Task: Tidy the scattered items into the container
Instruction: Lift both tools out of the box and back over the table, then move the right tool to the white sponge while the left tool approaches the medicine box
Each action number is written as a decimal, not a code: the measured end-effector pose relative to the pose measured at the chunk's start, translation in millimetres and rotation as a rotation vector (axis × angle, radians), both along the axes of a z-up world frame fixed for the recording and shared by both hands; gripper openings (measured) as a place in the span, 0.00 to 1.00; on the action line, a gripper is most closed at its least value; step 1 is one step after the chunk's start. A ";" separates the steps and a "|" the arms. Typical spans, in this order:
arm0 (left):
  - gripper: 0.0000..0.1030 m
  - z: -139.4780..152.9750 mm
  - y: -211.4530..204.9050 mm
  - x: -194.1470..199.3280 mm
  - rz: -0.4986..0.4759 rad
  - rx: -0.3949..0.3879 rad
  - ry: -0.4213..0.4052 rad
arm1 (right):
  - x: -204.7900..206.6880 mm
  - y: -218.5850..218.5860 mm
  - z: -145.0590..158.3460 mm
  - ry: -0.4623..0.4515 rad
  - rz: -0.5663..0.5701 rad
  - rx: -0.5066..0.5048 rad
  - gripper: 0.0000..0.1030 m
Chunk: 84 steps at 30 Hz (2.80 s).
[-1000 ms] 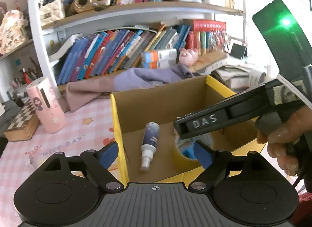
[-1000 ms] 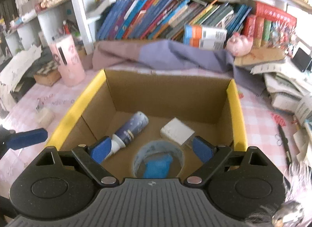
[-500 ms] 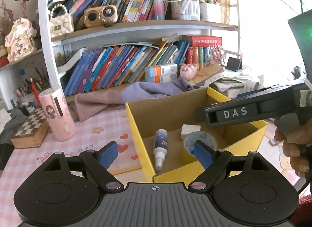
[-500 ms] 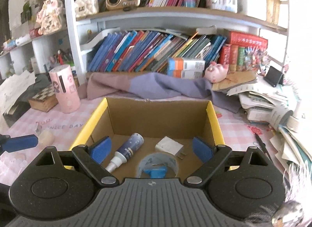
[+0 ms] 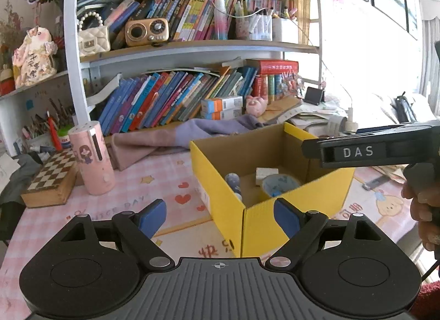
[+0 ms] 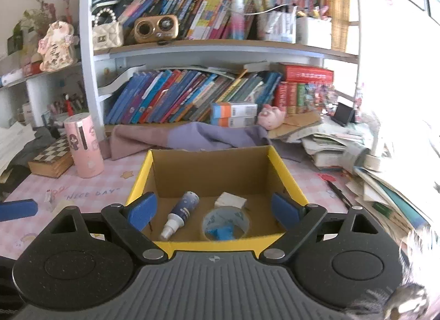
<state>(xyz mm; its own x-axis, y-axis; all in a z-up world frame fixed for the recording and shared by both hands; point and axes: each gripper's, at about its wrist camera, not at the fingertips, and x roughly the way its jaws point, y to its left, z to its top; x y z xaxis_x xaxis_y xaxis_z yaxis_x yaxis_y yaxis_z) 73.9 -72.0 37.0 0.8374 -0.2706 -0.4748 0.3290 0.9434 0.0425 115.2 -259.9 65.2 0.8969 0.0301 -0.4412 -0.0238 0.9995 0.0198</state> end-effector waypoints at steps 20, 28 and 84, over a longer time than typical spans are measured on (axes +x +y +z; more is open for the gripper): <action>0.85 -18.4 64.7 -56.2 -0.013 -0.014 0.075 | -82.9 57.0 -26.0 0.062 -0.108 0.012 0.88; 0.85 -29.5 81.7 -71.8 0.047 0.014 0.089 | -92.1 72.6 -41.3 0.139 -0.086 0.039 0.88; 0.85 -38.1 182.1 8.6 0.447 -0.026 0.162 | 28.2 205.6 -65.9 0.259 0.381 -0.040 0.88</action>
